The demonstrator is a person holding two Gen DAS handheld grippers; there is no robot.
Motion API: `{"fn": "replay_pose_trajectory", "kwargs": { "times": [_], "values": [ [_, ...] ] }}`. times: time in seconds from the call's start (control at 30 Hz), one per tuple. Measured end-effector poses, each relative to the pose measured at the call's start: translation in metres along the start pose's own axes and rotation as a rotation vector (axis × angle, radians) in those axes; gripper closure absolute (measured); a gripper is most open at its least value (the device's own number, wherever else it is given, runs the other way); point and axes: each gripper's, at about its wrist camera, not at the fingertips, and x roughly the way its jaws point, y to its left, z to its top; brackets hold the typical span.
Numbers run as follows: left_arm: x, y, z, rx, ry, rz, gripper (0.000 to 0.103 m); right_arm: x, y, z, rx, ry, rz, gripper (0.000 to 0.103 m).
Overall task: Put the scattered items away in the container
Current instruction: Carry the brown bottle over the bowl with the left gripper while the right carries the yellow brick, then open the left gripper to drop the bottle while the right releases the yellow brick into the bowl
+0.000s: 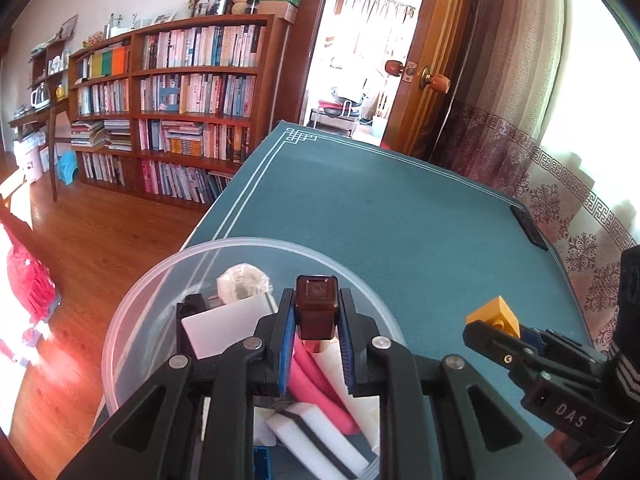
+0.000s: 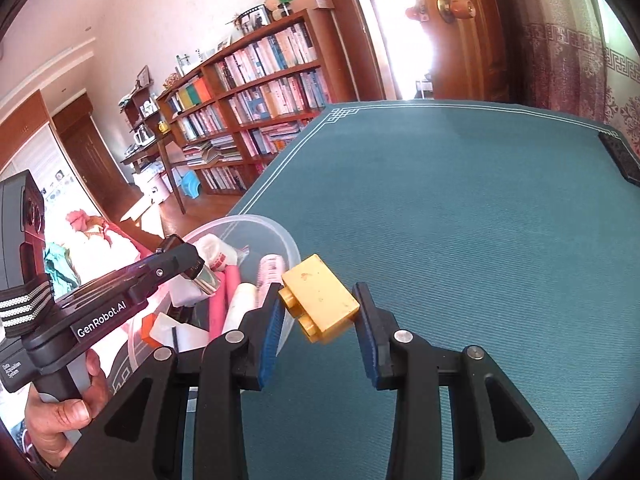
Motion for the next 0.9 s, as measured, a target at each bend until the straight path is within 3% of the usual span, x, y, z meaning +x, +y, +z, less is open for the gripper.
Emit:
{"fn": "replay_pose_trajectory", "kwargs": {
  "times": [0.2, 0.63, 0.7, 0.77, 0.9],
  "values": [
    [0.004, 0.016, -0.008, -0.028, 0.029, 0.0, 0.079, 0.011, 0.021, 0.001, -0.043, 0.017, 0.032, 0.066],
    [0.0, 0.027, -0.013, -0.056, 0.066, -0.077, 0.079, 0.028, 0.036, 0.0, -0.069, 0.051, 0.06, 0.065],
    [-0.002, 0.029, -0.014, -0.068, 0.071, -0.092, 0.071, 0.029, 0.037, 0.0, -0.07, 0.055, 0.065, 0.065],
    [-0.005, 0.032, -0.014, -0.082, 0.064, -0.095, 0.051, 0.03, 0.039, -0.001, -0.075, 0.059, 0.07, 0.065],
    [-0.012, 0.034, -0.012, -0.076, 0.042, -0.078, 0.049, 0.033, 0.045, -0.003, -0.089, 0.065, 0.078, 0.065]
  ]
}}
